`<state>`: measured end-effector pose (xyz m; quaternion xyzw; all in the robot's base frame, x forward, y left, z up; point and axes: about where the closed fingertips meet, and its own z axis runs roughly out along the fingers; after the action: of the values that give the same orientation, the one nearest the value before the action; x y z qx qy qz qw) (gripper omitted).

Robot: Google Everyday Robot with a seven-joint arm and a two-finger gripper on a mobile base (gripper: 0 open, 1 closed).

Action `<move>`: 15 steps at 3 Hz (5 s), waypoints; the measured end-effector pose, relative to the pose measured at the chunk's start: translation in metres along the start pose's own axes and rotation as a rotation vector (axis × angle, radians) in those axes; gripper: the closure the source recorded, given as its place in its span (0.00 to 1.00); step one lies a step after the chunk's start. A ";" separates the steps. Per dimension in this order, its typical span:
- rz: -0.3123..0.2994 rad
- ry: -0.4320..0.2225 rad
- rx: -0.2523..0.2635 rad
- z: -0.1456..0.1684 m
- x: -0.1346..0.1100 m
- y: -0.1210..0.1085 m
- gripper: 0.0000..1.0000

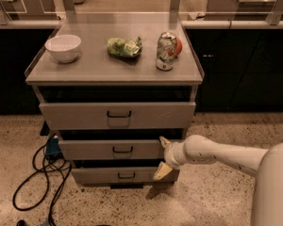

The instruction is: Open middle drawer

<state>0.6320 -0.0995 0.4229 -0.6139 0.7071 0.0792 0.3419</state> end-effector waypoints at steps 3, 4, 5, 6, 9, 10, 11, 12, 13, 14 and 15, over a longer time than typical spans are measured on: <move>0.039 0.007 0.020 0.049 0.007 -0.040 0.00; 0.039 0.008 0.019 0.049 0.008 -0.040 0.00; 0.039 0.008 0.019 0.049 0.008 -0.040 0.19; 0.039 0.008 0.019 0.049 0.008 -0.040 0.42; 0.039 0.008 0.019 0.042 0.003 -0.042 1.00; 0.039 0.008 0.019 0.036 -0.002 -0.045 1.00; 0.039 0.008 0.019 0.034 -0.004 -0.046 1.00; 0.032 0.014 0.024 0.030 0.002 -0.033 1.00; 0.032 0.014 0.024 0.028 0.000 -0.034 1.00; 0.029 0.024 0.034 0.023 0.010 -0.015 1.00; 0.028 0.024 0.034 0.019 0.007 -0.016 1.00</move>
Offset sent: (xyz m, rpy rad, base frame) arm 0.0939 0.0148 -0.0118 0.0458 -0.0871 -0.0943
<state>0.6539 -0.0988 0.4100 -0.5988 0.7211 0.0645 0.3425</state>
